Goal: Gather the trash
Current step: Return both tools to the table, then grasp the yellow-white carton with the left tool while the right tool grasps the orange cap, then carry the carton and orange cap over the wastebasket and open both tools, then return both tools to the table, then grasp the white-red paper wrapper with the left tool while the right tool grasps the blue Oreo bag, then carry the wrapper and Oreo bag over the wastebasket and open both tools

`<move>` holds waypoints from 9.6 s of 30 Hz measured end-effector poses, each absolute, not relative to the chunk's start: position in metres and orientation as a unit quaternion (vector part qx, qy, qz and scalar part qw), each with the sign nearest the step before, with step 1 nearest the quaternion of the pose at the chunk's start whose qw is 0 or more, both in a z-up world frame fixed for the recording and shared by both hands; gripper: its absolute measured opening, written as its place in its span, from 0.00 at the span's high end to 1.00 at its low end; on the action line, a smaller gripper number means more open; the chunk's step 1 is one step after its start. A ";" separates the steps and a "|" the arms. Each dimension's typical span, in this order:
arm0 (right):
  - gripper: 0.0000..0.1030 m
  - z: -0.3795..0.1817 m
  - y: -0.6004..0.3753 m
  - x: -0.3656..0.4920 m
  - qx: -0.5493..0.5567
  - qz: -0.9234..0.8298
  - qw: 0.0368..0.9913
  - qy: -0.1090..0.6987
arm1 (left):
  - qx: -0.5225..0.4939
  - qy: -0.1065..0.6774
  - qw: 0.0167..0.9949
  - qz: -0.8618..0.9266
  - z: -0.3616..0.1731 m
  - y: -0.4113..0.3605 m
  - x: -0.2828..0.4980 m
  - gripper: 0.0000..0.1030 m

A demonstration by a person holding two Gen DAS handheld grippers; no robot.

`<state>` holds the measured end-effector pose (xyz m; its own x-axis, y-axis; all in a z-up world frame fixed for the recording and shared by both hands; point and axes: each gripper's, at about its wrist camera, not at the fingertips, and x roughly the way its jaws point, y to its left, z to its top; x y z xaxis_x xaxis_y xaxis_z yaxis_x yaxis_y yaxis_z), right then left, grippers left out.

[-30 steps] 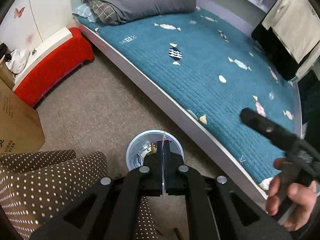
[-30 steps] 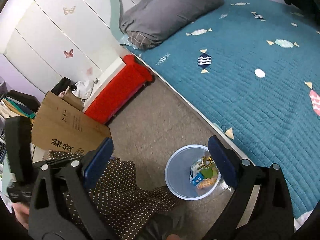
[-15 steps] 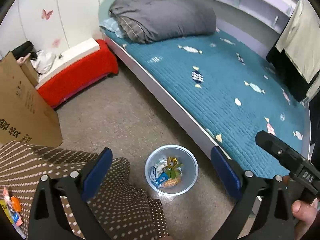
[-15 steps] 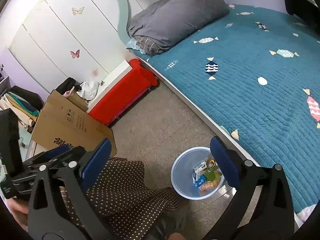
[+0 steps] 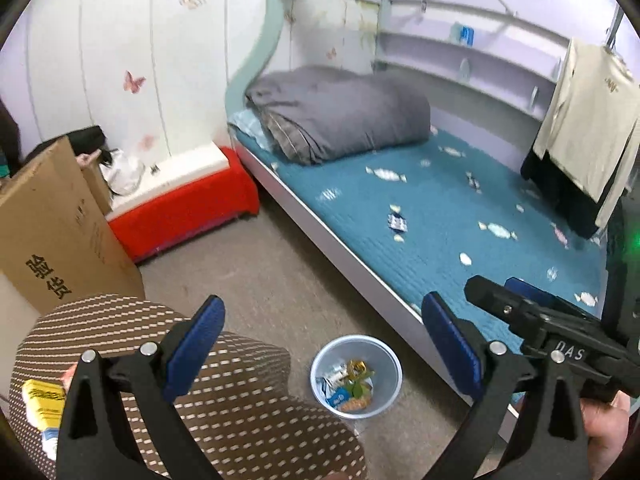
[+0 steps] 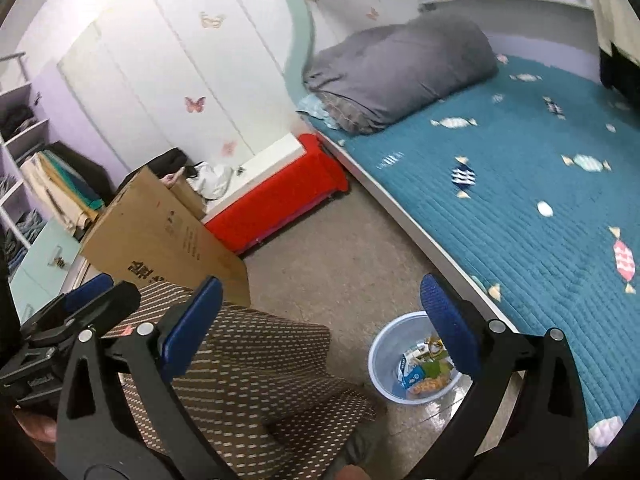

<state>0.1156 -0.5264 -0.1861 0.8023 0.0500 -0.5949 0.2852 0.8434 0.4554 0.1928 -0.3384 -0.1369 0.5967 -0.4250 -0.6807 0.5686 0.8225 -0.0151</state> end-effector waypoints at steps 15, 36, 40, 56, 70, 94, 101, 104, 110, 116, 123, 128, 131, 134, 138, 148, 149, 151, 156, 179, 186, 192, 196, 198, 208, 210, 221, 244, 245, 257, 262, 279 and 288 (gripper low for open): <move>0.06 -0.143 -0.399 0.137 0.179 0.029 0.931 0.316 | 0.050 0.299 0.929 -0.212 -0.092 -0.208 0.160 0.06; 0.06 -0.189 -0.274 0.192 0.079 0.118 0.911 0.388 | -0.033 0.370 0.927 -0.057 -0.180 -0.032 0.188 0.06; 0.06 -0.203 -0.265 0.207 0.065 0.120 0.906 0.400 | -0.009 0.379 0.924 -0.050 -0.191 -0.038 0.196 0.06; 0.29 -0.242 -0.211 0.265 -0.011 0.152 0.890 0.430 | -0.006 0.428 0.899 -0.091 -0.223 -0.040 0.218 0.63; 0.71 -0.234 -0.224 0.250 0.000 0.155 0.894 0.420 | 0.003 0.423 0.900 -0.107 -0.219 -0.045 0.221 0.65; 0.72 -0.144 -0.329 0.158 0.073 0.117 0.936 0.324 | -0.011 0.335 0.929 -0.157 -0.146 -0.068 0.130 0.65; 0.72 -0.136 -0.388 0.144 0.102 0.068 0.944 0.307 | 0.010 0.314 0.928 -0.199 -0.126 -0.123 0.135 0.65; 0.72 -0.142 -0.419 0.139 0.121 0.043 0.943 0.308 | 0.018 0.309 0.926 -0.217 -0.121 -0.145 0.138 0.65; 0.72 -0.184 -0.477 0.143 0.157 -0.007 0.925 0.345 | 0.033 0.311 0.917 -0.248 -0.119 -0.190 0.147 0.65; 0.72 -0.254 -0.518 0.160 0.223 -0.034 0.888 0.400 | 0.056 0.328 0.903 -0.271 -0.130 -0.235 0.162 0.65; 0.72 -0.326 -0.539 0.188 0.259 -0.043 0.853 0.450 | 0.086 0.359 0.882 -0.292 -0.157 -0.285 0.181 0.65; 0.35 -0.367 -0.562 0.199 0.302 -0.049 0.830 0.466 | 0.108 0.385 0.864 -0.306 -0.180 -0.324 0.199 0.65; 0.26 -0.376 -0.575 0.197 0.318 -0.060 0.824 0.465 | 0.120 0.407 0.850 -0.313 -0.197 -0.346 0.209 0.65; 0.20 -0.373 -0.590 0.186 0.332 -0.079 0.825 0.450 | 0.132 0.427 0.837 -0.317 -0.215 -0.368 0.219 0.65; 0.18 -0.359 -0.609 0.168 0.334 -0.095 0.833 0.431 | 0.151 0.458 0.813 -0.326 -0.242 -0.394 0.231 0.65; 0.15 -0.336 -0.630 0.146 0.338 -0.115 0.843 0.402 | 0.166 0.505 0.777 -0.337 -0.282 -0.441 0.254 0.43; 0.14 -0.334 -0.630 0.146 0.338 -0.114 0.844 0.400 | 0.164 0.508 0.778 -0.332 -0.284 -0.442 0.258 0.18; 0.13 -0.330 -0.627 0.146 0.335 -0.114 0.846 0.398 | 0.160 0.497 0.791 -0.318 -0.282 -0.441 0.262 0.09; 0.06 -0.322 -0.617 0.148 0.325 -0.112 0.851 0.396 | 0.150 0.489 0.803 -0.306 -0.271 -0.432 0.263 0.09; 0.06 -0.208 -0.509 0.138 0.229 -0.068 0.903 0.356 | 0.109 0.358 0.887 -0.270 -0.158 -0.316 0.191 0.08; 0.06 -0.174 -0.456 0.141 0.193 -0.043 0.918 0.343 | 0.085 0.337 0.904 -0.249 -0.138 -0.258 0.178 0.08; 0.06 -0.153 -0.402 0.149 0.157 -0.007 0.927 0.340 | 0.051 0.332 0.917 -0.216 -0.133 -0.193 0.175 0.08; 0.06 -0.146 -0.367 0.158 0.138 0.013 0.930 0.340 | 0.033 0.334 0.923 -0.188 -0.136 -0.149 0.176 0.08; 0.06 -0.144 -0.350 0.163 0.132 0.026 0.930 0.342 | 0.029 0.333 0.926 -0.174 -0.137 -0.130 0.175 0.08; 0.06 -0.150 -0.275 0.187 0.087 0.073 0.926 0.360 | 0.001 0.332 0.938 -0.096 -0.151 -0.029 0.173 0.08; 0.06 -0.153 -0.263 0.191 0.080 0.080 0.924 0.366 | -0.007 0.339 0.937 -0.081 -0.160 -0.010 0.175 0.08; 0.06 -0.188 -0.224 0.216 0.061 0.098 0.908 0.402 | -0.012 0.399 0.916 -0.037 -0.217 0.047 0.208 0.08; 0.65 -0.245 -0.143 0.253 -0.028 0.172 0.884 0.434 | -0.049 0.405 0.911 -0.056 -0.227 0.048 0.205 0.88; 0.66 -0.244 -0.147 0.246 -0.025 0.174 0.884 0.432 | -0.051 0.402 0.913 -0.055 -0.226 0.048 0.199 0.89; 0.66 -0.194 -0.222 0.196 0.024 0.155 0.909 0.387 | -0.044 0.374 0.922 -0.090 -0.196 0.011 0.175 0.93; 0.66 -0.172 -0.257 0.181 0.041 0.135 0.922 0.362 | -0.037 0.358 0.927 -0.109 -0.177 -0.014 0.169 0.93; 0.65 -0.131 -0.414 0.147 0.115 0.024 0.948 0.295 | 0.002 0.282 0.933 -0.222 -0.091 -0.151 0.169 0.93; 0.65 -0.183 -0.509 0.142 0.166 -0.059 0.924 0.338 | 0.046 0.287 0.915 -0.280 -0.098 -0.258 0.176 0.92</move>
